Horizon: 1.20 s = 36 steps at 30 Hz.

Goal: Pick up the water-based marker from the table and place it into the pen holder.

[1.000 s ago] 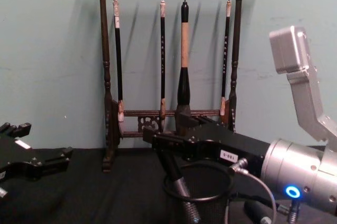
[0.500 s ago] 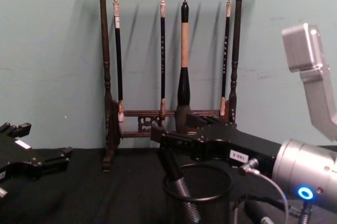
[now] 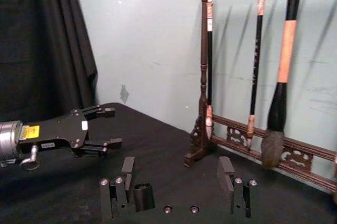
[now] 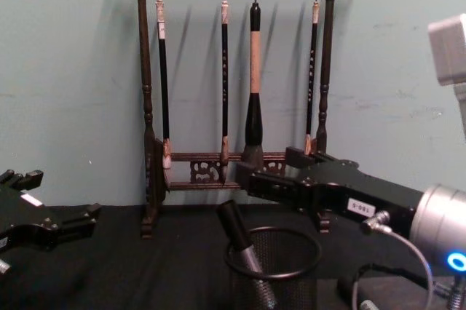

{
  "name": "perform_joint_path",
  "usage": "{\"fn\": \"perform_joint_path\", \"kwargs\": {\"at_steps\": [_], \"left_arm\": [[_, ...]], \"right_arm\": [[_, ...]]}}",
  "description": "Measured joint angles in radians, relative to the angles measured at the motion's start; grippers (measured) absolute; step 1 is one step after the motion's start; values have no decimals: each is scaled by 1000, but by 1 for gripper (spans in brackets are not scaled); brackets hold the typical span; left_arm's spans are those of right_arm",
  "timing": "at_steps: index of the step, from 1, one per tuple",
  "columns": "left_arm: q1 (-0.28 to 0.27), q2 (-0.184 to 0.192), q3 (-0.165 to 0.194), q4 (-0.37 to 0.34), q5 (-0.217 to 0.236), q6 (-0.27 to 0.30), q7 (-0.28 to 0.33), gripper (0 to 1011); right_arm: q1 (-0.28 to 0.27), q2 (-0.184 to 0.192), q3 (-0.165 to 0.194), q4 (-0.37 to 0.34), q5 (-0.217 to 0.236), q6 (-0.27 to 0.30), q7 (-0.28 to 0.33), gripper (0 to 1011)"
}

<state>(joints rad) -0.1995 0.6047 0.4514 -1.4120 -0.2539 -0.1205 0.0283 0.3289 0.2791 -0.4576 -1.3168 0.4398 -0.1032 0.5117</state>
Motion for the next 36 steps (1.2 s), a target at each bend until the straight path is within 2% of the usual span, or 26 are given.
{"fn": "perform_joint_path", "kwargs": {"at_steps": [9, 14, 18, 27, 36], "left_arm": [[0, 0, 0, 0, 0, 0, 0, 1009], [0, 0, 0, 0, 0, 0, 0, 1009], [0, 0, 0, 0, 0, 0, 0, 1009], [0, 0, 0, 0, 0, 0, 0, 1009], [0, 0, 0, 0, 0, 0, 0, 1009]], "right_arm": [[-55, 31, 29, -90, -12, 29, -60, 1002], [-106, 43, 60, -154, -56, 58, -152, 1002], [-132, 46, 78, -182, -74, 79, -185, 1002], [-195, 36, 119, -246, -128, 133, -283, 1002], [-214, 19, 149, -254, -146, 182, -313, 1002]]}}
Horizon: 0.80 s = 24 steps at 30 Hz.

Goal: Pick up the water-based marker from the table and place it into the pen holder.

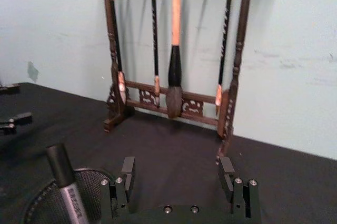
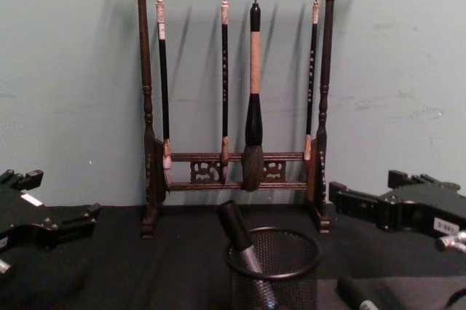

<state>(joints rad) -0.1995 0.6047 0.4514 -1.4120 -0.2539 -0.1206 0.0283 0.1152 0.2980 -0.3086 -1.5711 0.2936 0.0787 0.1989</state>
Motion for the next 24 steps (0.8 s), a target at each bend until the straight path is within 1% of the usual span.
{"fn": "perform_joint_path", "kwargs": {"at_steps": [7, 11, 20, 24], "left_arm": [[0, 0, 0, 0, 0, 0, 0, 1009], [0, 0, 0, 0, 0, 0, 0, 1009], [0, 0, 0, 0, 0, 0, 0, 1009], [0, 0, 0, 0, 0, 0, 0, 1009]], "right_arm": [[5, -20, 16, 31, -15, 37, -13, 1000], [16, -34, 26, 62, -21, 71, -16, 1000], [31, -51, 27, 111, -51, 110, -16, 1002], [37, -61, 27, 130, -64, 143, -16, 1000]]}}
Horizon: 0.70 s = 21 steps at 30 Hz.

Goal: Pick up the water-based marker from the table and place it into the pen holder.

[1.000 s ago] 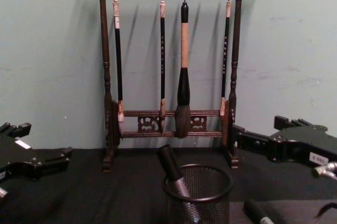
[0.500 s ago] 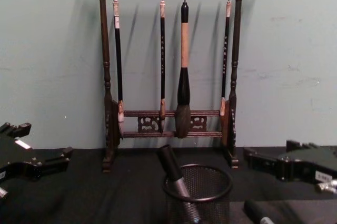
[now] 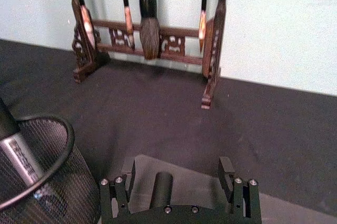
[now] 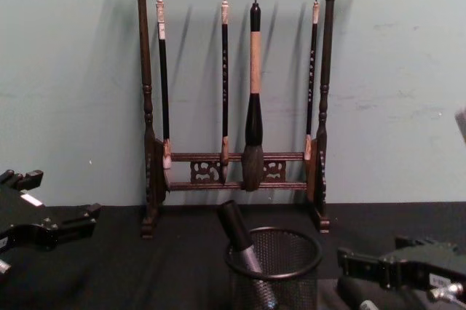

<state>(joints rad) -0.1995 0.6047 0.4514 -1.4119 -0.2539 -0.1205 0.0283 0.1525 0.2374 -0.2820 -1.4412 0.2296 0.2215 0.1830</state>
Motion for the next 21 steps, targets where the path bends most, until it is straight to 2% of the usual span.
{"fn": "perform_joint_path", "kwargs": {"at_steps": [13, 21], "left_arm": [[0, 0, 0, 0, 0, 0, 0, 1009], [0, 0, 0, 0, 0, 0, 0, 1009]], "right_arm": [[9, -14, -4, 33, -44, 42, 16, 1000], [13, -26, 5, 49, -49, 63, 27, 1002]]}}
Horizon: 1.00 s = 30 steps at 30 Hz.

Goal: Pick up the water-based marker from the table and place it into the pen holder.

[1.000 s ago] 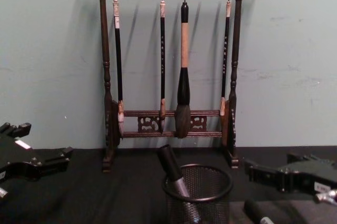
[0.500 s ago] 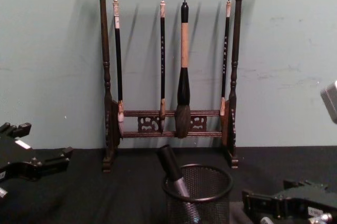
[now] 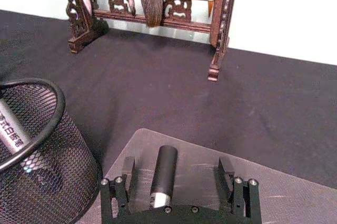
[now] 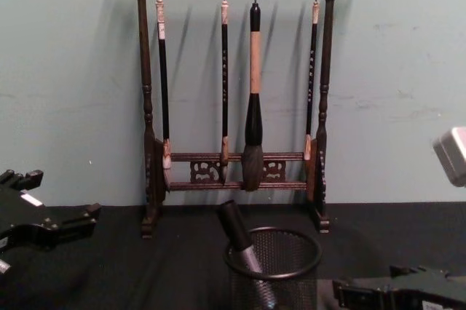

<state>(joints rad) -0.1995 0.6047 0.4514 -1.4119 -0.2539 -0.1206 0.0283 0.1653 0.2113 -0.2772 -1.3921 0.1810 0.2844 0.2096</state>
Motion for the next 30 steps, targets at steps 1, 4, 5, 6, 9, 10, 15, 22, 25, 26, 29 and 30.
{"fn": "perform_joint_path", "kwargs": {"at_steps": [1, 4, 5, 6, 9, 10, 15, 22, 25, 26, 29, 30], "left_arm": [[0, 0, 0, 0, 0, 0, 0, 1009], [0, 0, 0, 0, 0, 0, 0, 1009], [0, 0, 0, 0, 0, 0, 0, 1009], [0, 0, 0, 0, 0, 0, 0, 1009], [0, 0, 0, 0, 0, 0, 0, 1009], [0, 0, 0, 0, 0, 0, 0, 1009], [0, 0, 0, 0, 0, 0, 0, 1009], [0, 0, 0, 0, 0, 0, 0, 1009], [0, 0, 0, 0, 0, 0, 0, 1009], [0, 0, 0, 0, 0, 0, 0, 1009], [0, 0, 0, 0, 0, 0, 0, 1009], [0, 0, 0, 0, 0, 0, 0, 1009]], "right_arm": [[1, -1, 0, 3, -2, 1, 3, 1002], [4, -2, -2, 10, -8, 0, 9, 1002], [4, -2, -3, 12, -10, -1, 11, 1002], [5, -2, -4, 15, -12, -2, 13, 1002], [7, 0, -10, 22, -20, -11, 22, 1002], [8, 2, -12, 24, -23, -14, 26, 1000], [10, 4, -18, 30, -30, -18, 37, 1002], [13, 8, -24, 34, -40, -21, 47, 1000], [13, 8, -25, 35, -42, -21, 49, 1000], [13, 8, -25, 36, -43, -21, 50, 1002], [13, 8, -26, 36, -46, -21, 52, 1000], [13, 8, -26, 36, -46, -20, 52, 1000]]}}
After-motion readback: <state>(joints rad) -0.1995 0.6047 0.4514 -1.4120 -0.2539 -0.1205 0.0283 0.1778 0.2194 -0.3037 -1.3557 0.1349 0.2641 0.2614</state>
